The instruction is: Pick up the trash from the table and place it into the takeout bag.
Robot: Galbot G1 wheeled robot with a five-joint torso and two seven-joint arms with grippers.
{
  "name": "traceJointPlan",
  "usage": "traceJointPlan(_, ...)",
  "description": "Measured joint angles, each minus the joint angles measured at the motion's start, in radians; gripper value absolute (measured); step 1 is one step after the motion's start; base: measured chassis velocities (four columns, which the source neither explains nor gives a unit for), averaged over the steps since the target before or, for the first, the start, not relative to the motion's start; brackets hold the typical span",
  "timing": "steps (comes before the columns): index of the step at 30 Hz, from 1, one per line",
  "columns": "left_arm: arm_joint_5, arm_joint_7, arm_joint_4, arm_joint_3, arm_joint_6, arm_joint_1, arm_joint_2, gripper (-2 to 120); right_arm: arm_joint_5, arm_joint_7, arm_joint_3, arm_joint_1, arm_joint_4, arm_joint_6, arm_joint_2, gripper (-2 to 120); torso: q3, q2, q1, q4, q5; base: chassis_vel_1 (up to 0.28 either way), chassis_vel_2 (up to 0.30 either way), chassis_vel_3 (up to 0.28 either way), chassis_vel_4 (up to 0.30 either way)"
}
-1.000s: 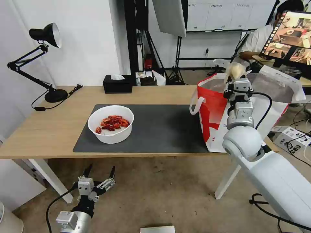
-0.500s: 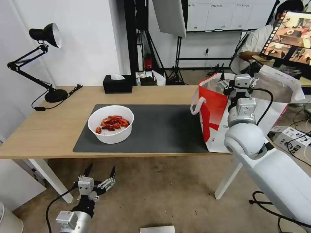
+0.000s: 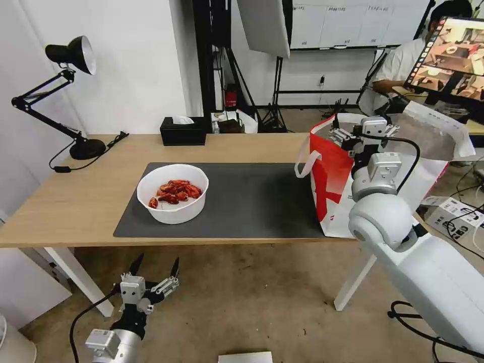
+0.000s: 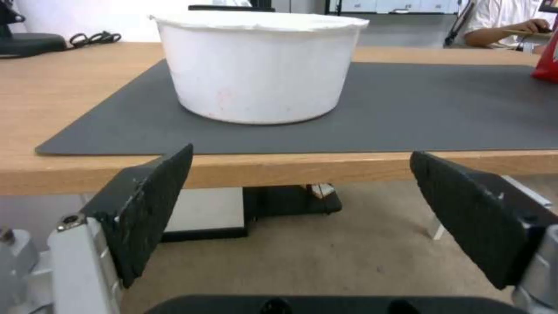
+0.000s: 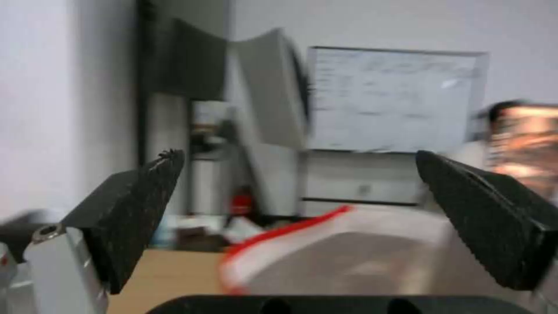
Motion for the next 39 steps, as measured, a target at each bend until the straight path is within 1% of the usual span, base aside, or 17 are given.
traceJointPlan(2,0.001,0.000,0.003,0.002,-0.002,-0.003,-0.003,100,0.059,-0.083,0.020,-0.060,0.054,0.037,-0.019,100,0.000,0.000,0.000,-0.0001,0.0000,0.000,0.000,0.000,0.000)
traceJointPlan(4,0.002,0.000,0.004,0.003,-0.003,-0.007,-0.005,100,0.069,-0.152,0.041,-0.133,0.090,0.074,-0.031,100,0.000,0.000,0.000,-0.0002,0.0001,0.000,0.000,0.000,0.000)
traceJointPlan(6,0.002,0.000,0.004,0.003,-0.004,-0.008,-0.006,100,0.069,-0.162,0.043,-0.143,0.095,0.080,-0.032,100,0.000,0.000,0.000,-0.0004,0.0001,0.000,0.000,0.000,0.000)
traceJointPlan(8,0.002,0.000,0.004,0.001,-0.010,-0.009,-0.007,100,0.067,-0.223,0.058,-0.231,0.129,0.122,-0.035,100,0.000,0.000,0.000,-0.0002,0.0001,0.000,0.000,0.000,0.000)
traceJointPlan(9,0.002,0.000,0.004,0.001,-0.010,-0.009,-0.007,100,0.067,-0.223,0.058,-0.231,0.129,0.122,-0.035,100,0.000,0.000,0.000,-0.0002,0.0001,0.000,0.000,0.000,0.000)
traceJointPlan(13,0.002,0.000,0.005,-0.002,-0.015,-0.009,-0.008,100,0.041,-0.272,0.072,-0.333,0.148,0.160,-0.028,100,0.000,0.000,0.000,-0.0003,0.0002,0.000,0.000,0.000,0.000)
traceJointPlan(16,0.002,0.000,0.005,-0.004,-0.018,-0.008,-0.009,100,-0.008,-0.308,0.098,-0.462,0.152,0.201,-0.016,100,0.000,0.000,0.000,-0.0001,0.0002,0.000,0.000,0.000,0.000)
traceJointPlan(17,0.002,0.000,0.005,-0.004,-0.018,-0.008,-0.009,100,-0.008,-0.308,0.098,-0.462,0.152,0.201,-0.016,100,0.000,0.000,0.000,-0.0001,0.0002,0.000,0.000,0.000,0.000)
traceJointPlan(19,0.002,0.000,0.005,-0.004,-0.020,-0.007,-0.010,100,-0.027,-0.321,0.118,-0.562,0.159,0.221,0.002,100,0.000,0.000,0.000,-0.0003,0.0001,0.000,0.000,0.000,0.000)
traceJointPlan(20,0.002,0.000,0.005,-0.004,-0.020,-0.007,-0.010,100,-0.027,-0.321,0.118,-0.562,0.159,0.221,0.002,100,0.000,0.000,0.000,-0.0003,0.0001,0.000,0.000,0.000,0.000)
traceJointPlan(23,0.002,0.000,0.009,-0.003,-0.022,-0.008,-0.010,100,-0.118,-0.323,0.131,-0.701,0.144,0.274,0.051,100,0.000,0.000,0.000,-0.0002,0.0000,0.000,0.000,0.000,0.000)
traceJointPlan(24,0.002,0.000,0.009,-0.003,-0.022,-0.008,-0.010,100,-0.118,-0.323,0.131,-0.701,0.144,0.274,0.051,100,0.000,0.000,0.000,-0.0002,0.0000,0.000,0.000,0.000,0.000)
traceJointPlan(26,0.002,0.000,0.011,-0.002,-0.023,-0.009,-0.010,100,-0.167,-0.321,0.130,-0.764,0.124,0.305,0.081,100,0.000,0.000,0.000,-0.0004,0.0001,0.000,0.000,0.000,0.000)
traceJointPlan(27,0.002,0.001,0.011,-0.001,-0.023,-0.010,-0.010,100,-0.202,-0.315,0.123,-0.801,0.099,0.340,0.105,100,0.000,0.000,0.000,-0.0004,-0.0001,0.000,0.000,0.000,0.000)
traceJointPlan(28,0.002,0.001,0.011,-0.001,-0.023,-0.010,-0.010,100,-0.202,-0.315,0.123,-0.801,0.099,0.340,0.105,100,0.000,0.000,0.000,-0.0004,-0.0001,0.000,0.000,0.000,0.000)
traceJointPlan(31,0.002,0.001,0.011,0.002,-0.024,-0.010,-0.010,100,-0.266,-0.281,0.103,-0.836,0.045,0.397,0.138,100,0.000,0.000,0.000,-0.0002,0.0001,0.000,0.000,0.000,0.000)
traceJointPlan(39,0.003,0.001,0.009,-0.001,-0.027,-0.004,-0.010,100,-0.298,-0.244,0.093,-0.838,-0.027,0.416,0.164,100,0.000,0.000,0.000,-0.0002,0.0001,0.000,0.000,0.000,0.000)
